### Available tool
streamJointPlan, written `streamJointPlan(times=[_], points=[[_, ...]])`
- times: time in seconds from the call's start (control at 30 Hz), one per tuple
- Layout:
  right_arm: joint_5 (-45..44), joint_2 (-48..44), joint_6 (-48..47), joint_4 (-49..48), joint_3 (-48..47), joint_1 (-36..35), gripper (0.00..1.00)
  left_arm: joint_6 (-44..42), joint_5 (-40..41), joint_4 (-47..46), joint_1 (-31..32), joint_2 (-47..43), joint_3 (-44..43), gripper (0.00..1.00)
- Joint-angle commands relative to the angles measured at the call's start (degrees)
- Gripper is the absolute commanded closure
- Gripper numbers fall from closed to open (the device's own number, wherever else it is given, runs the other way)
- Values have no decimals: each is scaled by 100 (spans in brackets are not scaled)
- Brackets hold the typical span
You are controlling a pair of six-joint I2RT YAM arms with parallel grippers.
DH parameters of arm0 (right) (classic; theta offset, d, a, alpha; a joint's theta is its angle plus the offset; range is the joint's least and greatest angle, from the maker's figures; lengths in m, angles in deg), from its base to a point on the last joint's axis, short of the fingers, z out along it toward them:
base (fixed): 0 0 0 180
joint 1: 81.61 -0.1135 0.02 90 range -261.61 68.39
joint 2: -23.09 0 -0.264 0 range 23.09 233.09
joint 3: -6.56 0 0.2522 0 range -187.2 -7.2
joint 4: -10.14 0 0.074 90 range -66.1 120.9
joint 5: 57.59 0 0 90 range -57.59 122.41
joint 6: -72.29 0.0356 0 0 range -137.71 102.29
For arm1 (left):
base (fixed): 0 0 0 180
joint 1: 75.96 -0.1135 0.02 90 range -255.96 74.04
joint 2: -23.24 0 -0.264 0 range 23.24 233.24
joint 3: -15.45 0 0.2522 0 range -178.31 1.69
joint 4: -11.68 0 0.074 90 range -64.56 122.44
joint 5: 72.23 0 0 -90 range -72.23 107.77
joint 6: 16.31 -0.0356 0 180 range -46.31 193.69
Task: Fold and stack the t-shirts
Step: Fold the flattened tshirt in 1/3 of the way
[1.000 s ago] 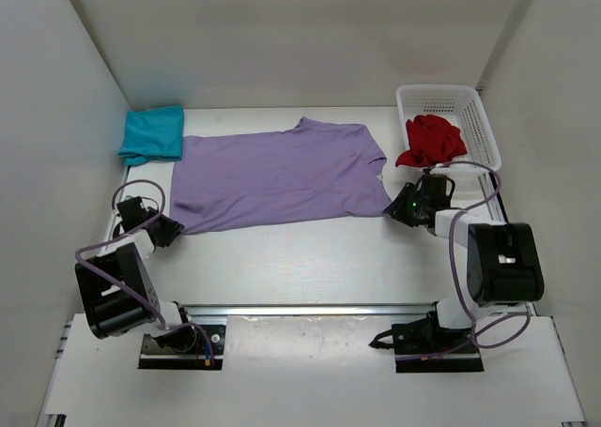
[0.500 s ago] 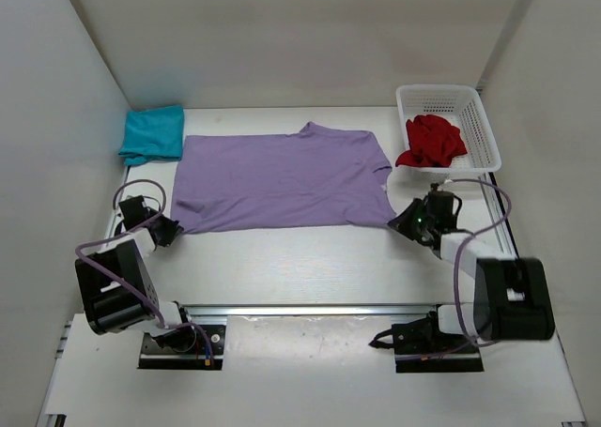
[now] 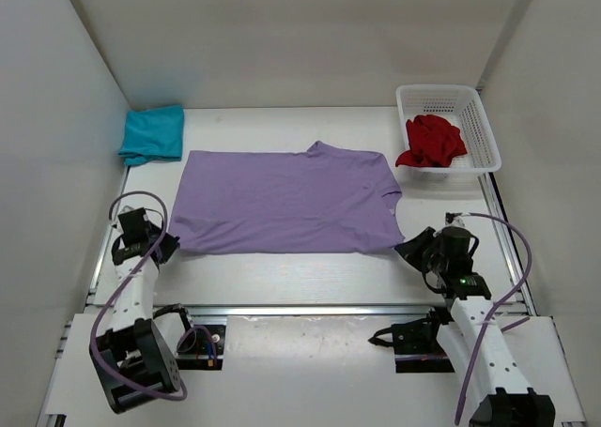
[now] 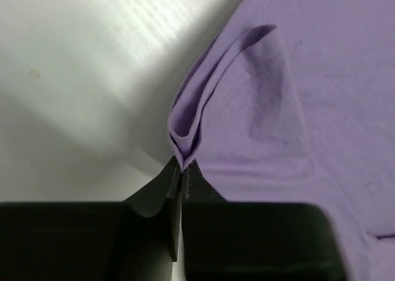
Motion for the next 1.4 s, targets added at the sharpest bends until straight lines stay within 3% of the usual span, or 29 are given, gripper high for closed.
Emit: streamJointPlan(times=[0.0,0.03,0.1,0.13,0.17,0.2,0.23,0.27,0.3,0.33,0.4,0.43,0.47,0.5,0.57,0.73,0.83,1.03,1.13,1.2,1.3,1.37], points=[[-542,-265,-45,964,-416,-262,100,-210,929,1137,212,-270,-344,83],[-516,-318,-87,991,-469,-308,100,-114,945,1190,142,-244,-493,76],[-664,-389,-166,1157,-635,-343,83,-87,1164,1427,194,-200,-712,55],[-770,-389,-219,1184,-767,-343,72,-70,1400,1498,246,-191,-844,35],[-814,-372,-341,1263,-907,-361,62,-104,1585,1594,325,-165,-959,24],[-823,-372,-395,1229,-961,-378,54,-140,1709,1647,448,-165,-1186,23],[-832,-302,-535,1211,-1101,-404,50,-122,1823,1692,501,-174,-1415,24],[-797,-258,-693,1185,-1267,-413,40,-122,1781,1683,658,-182,-1626,34],[-745,-188,-807,1141,-1391,-448,39,-244,1598,1605,825,-243,-1715,46],[-683,-117,-861,1045,-1418,-492,41,-358,1439,1326,905,-244,-1742,52],[-315,189,-896,546,-1384,-623,71,-456,544,755,1256,-332,-1498,69],[-157,522,-818,282,-1366,-764,84,-274,237,412,1545,-349,-1235,72],[-103,916,-748,122,-1287,-974,89,-89,277,122,1783,-341,-963,76],[-94,1181,-712,-158,-1356,-1115,96,-18,478,-29,2298,-297,-847,77],[-408,2050,-712,-502,-1549,-1737,99,272,838,-529,3188,-26,-513,78],[-375,3589,-834,-1196,-2332,-1961,100,843,-37,-1925,3244,871,-47,82],[-314,4618,-1115,-1181,-3341,-1767,100,950,30,-2526,3672,1118,-89,83],[-454,7094,-1852,-733,-6317,-1188,100,818,137,-3123,4736,1628,-389,82],[-209,8194,-2248,-47,-7837,-1047,94,739,49,-3326,5115,1856,-459,81],[-121,8696,-2468,409,-8603,-1055,74,660,66,-3457,5282,1892,-494,81],[126,9390,-2969,962,-9957,-1090,53,642,-126,-3668,5432,1944,-424,80],[511,9900,-3355,1359,-10660,-1099,47,651,-206,-3844,5529,1910,-266,79]])
